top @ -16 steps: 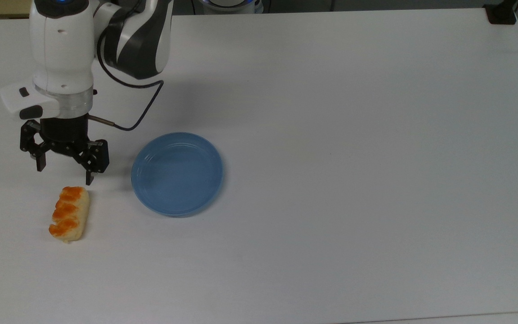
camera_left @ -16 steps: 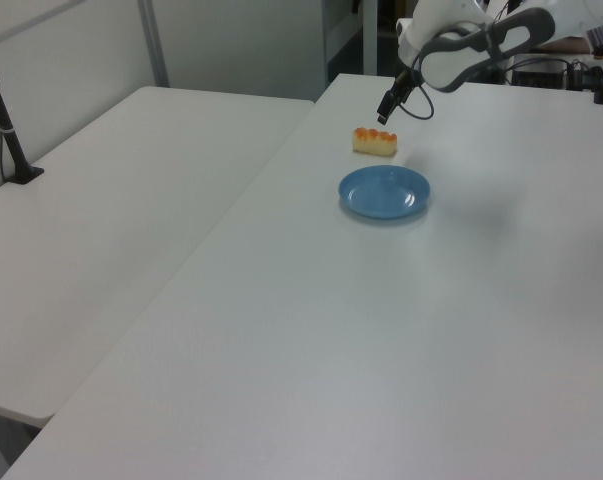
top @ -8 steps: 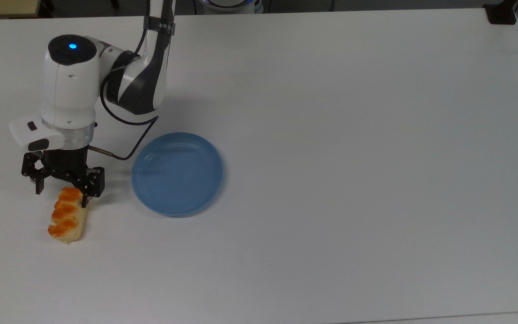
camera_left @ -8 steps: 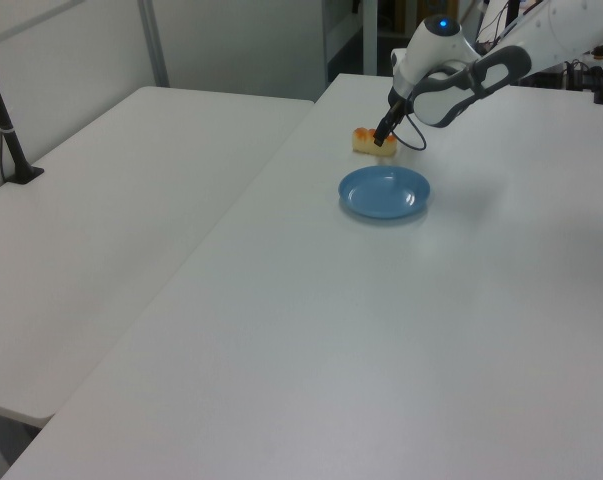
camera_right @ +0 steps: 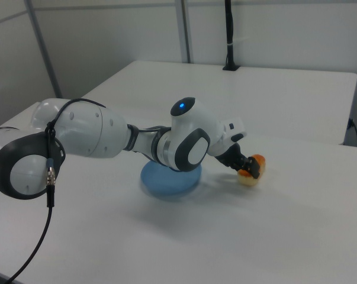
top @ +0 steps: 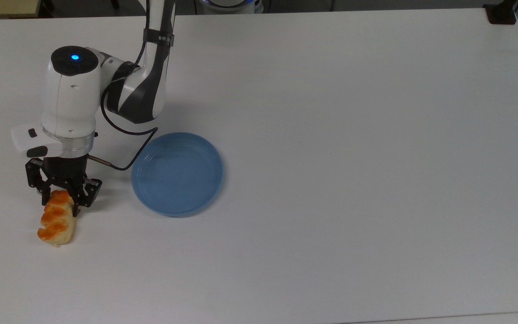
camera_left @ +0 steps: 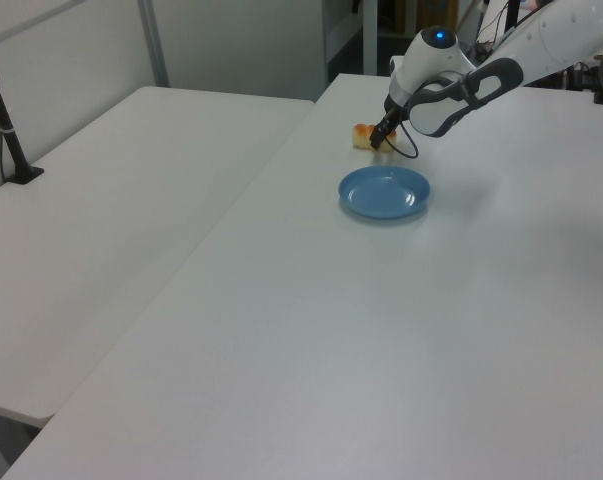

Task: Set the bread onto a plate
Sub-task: 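Close the gripper on the bread, then lift the bread and carry it over the blue plate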

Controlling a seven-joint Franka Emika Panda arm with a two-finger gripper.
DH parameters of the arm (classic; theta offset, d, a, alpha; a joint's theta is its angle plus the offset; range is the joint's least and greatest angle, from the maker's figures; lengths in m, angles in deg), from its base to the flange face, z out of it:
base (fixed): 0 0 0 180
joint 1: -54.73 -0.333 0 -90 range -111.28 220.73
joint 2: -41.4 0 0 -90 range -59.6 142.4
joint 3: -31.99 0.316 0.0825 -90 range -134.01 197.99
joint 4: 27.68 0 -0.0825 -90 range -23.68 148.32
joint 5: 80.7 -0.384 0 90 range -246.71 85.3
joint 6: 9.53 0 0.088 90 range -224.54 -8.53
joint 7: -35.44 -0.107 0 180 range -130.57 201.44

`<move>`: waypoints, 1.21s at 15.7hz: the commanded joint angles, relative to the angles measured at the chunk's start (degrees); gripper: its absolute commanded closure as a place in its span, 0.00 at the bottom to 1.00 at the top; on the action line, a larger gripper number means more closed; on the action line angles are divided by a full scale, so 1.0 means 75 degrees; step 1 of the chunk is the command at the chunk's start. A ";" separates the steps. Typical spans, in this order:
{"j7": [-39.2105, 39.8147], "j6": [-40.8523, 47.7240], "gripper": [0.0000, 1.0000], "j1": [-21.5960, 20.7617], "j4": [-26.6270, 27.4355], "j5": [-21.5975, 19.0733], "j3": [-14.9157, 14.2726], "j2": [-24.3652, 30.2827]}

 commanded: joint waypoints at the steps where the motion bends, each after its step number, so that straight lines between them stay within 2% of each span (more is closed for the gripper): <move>1: -0.0110 -0.0008 0.66 -0.0121 -0.0050 -0.0083 -0.0044 0.0114; 5: 0.0030 0.0680 0.66 -0.0425 0.0804 -0.0083 -0.0032 0.1389; 9: 0.0300 0.2332 0.65 -0.0928 0.0922 -0.0083 -0.0032 0.2152; 12: 0.0312 0.2617 0.65 -0.1432 0.1553 -0.0083 -0.0032 0.2691; 16: 0.0254 0.3365 0.64 -0.2007 0.1907 -0.0083 -0.0032 0.2904; 19: 0.0114 0.3508 0.64 -0.2254 0.2152 -0.0083 -0.0032 0.2904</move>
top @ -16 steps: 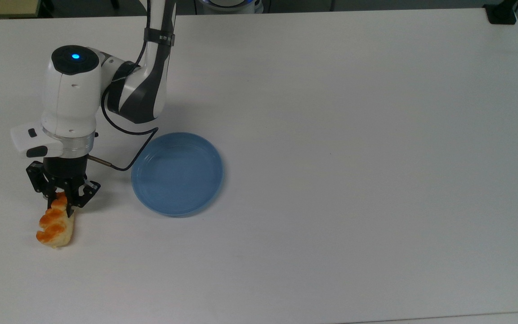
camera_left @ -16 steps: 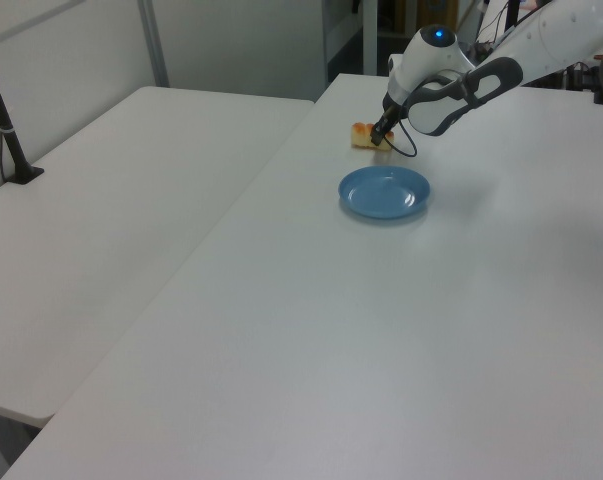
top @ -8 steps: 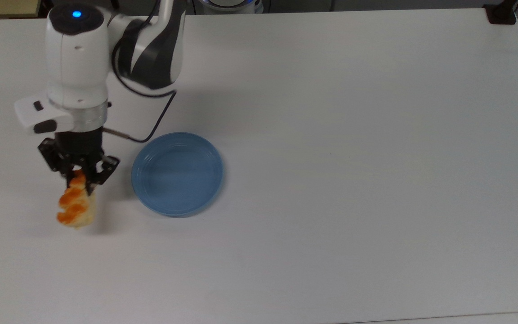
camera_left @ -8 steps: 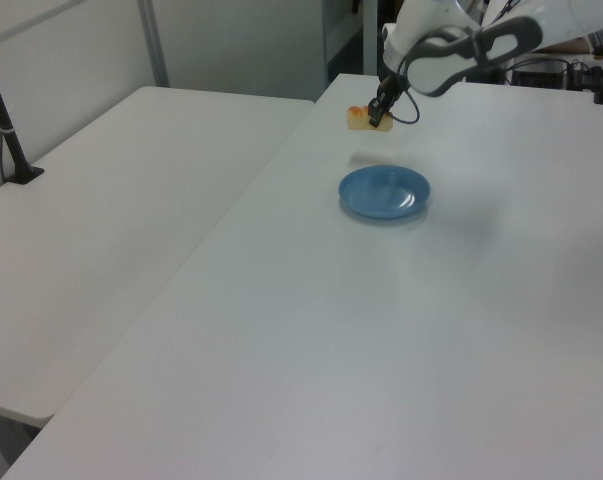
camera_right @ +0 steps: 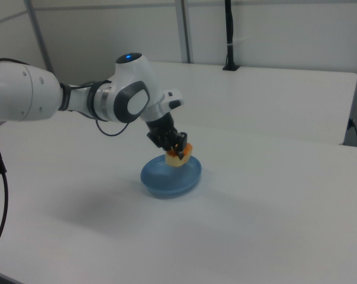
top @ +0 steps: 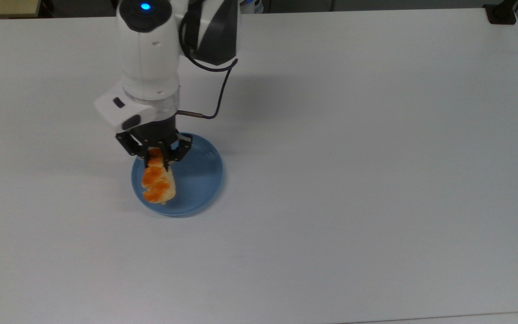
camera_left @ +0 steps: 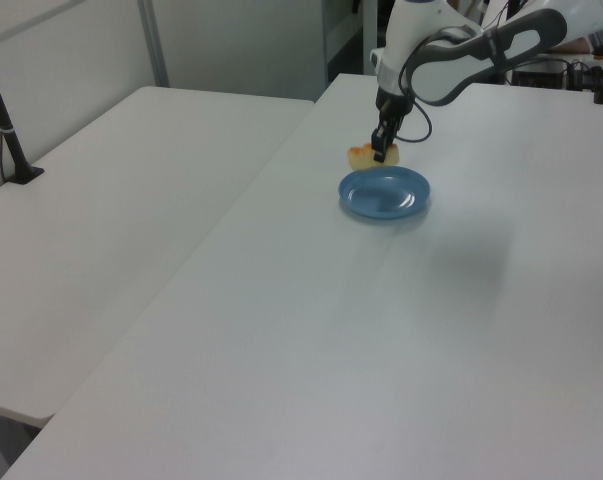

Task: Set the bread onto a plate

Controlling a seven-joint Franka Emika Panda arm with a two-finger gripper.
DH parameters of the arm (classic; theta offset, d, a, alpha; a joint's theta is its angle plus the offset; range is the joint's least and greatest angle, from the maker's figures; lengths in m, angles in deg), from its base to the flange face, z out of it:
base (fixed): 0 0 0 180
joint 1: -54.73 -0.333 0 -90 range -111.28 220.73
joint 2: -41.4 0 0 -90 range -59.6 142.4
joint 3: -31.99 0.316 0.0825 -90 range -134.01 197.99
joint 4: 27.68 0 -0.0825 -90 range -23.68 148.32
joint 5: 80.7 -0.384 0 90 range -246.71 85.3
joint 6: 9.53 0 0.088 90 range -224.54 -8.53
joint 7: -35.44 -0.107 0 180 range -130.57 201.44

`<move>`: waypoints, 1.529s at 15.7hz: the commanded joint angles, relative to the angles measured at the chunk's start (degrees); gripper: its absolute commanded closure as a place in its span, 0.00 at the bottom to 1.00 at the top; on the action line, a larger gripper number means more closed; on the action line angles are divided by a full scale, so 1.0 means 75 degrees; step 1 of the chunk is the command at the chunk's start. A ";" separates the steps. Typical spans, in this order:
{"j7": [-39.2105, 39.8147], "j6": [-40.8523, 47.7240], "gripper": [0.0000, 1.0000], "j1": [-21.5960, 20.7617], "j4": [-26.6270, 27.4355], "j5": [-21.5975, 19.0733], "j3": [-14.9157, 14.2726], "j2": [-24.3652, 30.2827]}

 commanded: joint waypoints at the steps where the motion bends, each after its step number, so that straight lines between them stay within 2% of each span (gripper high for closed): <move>1: -0.0083 0.0170 0.64 -0.0288 0.0642 -0.0071 -0.0051 0.0363; 3: -0.0119 0.0159 0.57 -0.0335 0.0805 -0.0048 -0.0028 0.0351; 5: -0.0119 0.0170 0.25 -0.0358 0.0842 -0.0048 -0.0028 0.0328; 6: -0.0131 0.0170 0.00 -0.0347 0.0842 -0.0036 -0.0028 0.0328; 9: -0.0119 0.0182 0.00 -0.0335 0.0842 -0.0048 -0.0028 0.0363; 12: -0.0119 0.0672 0.00 -0.0300 0.0725 -0.0048 -0.0028 0.0515; 16: -0.0457 0.1632 0.00 -0.0242 0.0304 -0.0060 0.0089 0.1158; 21: -0.0681 0.3599 0.00 0.0379 -0.0212 -0.0083 0.1014 0.2108; 24: -0.0693 0.4282 0.00 0.0579 -0.0436 -0.0095 0.1378 0.2401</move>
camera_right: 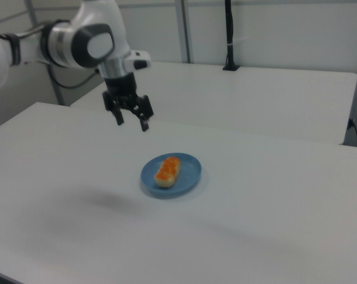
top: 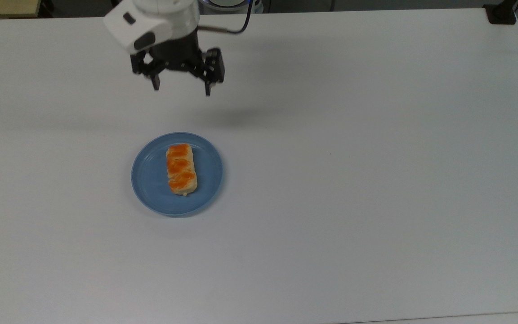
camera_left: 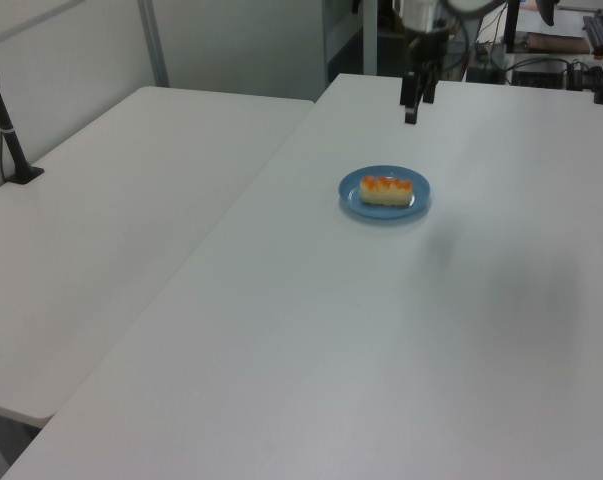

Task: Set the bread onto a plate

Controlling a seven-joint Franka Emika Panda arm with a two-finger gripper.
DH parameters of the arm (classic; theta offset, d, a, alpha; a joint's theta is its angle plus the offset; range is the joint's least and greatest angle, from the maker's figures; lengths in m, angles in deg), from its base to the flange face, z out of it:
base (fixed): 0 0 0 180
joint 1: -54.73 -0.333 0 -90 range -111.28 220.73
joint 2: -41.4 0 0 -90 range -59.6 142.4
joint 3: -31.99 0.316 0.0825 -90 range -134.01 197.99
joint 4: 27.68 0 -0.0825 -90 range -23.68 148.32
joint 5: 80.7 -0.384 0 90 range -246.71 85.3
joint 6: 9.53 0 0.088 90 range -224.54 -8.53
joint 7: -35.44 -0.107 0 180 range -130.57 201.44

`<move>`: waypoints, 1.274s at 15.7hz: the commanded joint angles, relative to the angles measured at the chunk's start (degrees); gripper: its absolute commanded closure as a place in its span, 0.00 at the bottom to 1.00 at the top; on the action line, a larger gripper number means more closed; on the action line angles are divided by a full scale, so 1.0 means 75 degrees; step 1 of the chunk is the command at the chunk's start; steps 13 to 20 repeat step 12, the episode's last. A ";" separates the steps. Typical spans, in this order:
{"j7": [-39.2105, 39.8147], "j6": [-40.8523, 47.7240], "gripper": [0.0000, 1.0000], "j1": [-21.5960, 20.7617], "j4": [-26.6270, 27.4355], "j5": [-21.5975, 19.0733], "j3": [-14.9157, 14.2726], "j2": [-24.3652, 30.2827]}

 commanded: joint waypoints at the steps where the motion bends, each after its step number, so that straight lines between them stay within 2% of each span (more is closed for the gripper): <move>1: -0.0135 0.0554 0.00 0.0337 -0.0027 -0.0080 0.0536 0.0439; 5: -0.0135 0.0624 0.00 0.0618 0.0008 -0.0091 0.0584 0.0802; 9: -0.0134 0.0847 0.00 0.0794 -0.0004 -0.0079 0.0584 0.0862; 20: -0.0146 0.0847 0.00 0.0701 0.0008 -0.0079 0.0584 0.0874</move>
